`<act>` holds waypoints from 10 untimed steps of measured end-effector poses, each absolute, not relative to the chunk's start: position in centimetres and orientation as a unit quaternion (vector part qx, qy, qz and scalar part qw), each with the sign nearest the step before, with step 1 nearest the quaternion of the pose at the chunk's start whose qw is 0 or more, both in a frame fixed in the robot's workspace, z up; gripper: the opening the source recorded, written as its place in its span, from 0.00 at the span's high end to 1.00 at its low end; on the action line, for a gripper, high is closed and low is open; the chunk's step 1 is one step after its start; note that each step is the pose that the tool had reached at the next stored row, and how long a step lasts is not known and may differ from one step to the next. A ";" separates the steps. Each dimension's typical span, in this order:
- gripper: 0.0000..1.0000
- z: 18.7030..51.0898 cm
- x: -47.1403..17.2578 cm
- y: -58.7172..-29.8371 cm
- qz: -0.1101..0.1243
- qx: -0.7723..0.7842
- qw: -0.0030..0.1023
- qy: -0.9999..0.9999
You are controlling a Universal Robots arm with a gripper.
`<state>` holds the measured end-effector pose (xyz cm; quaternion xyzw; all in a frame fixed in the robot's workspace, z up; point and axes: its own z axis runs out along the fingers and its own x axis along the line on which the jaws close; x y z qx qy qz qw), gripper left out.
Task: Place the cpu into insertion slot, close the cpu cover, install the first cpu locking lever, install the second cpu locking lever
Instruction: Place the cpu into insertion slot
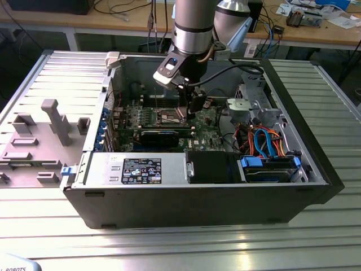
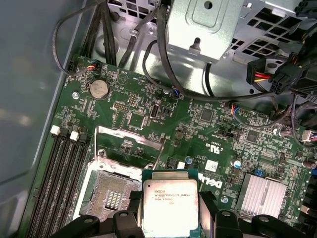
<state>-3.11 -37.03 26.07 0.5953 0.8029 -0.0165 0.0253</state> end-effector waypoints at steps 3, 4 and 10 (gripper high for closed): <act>0.46 26.1 -3.1 -37.0 -0.017 0.598 0.026 0.801; 0.46 26.1 -3.1 -37.0 -0.017 0.599 0.026 0.800; 0.46 26.0 -3.1 -37.0 -0.018 0.604 0.026 0.797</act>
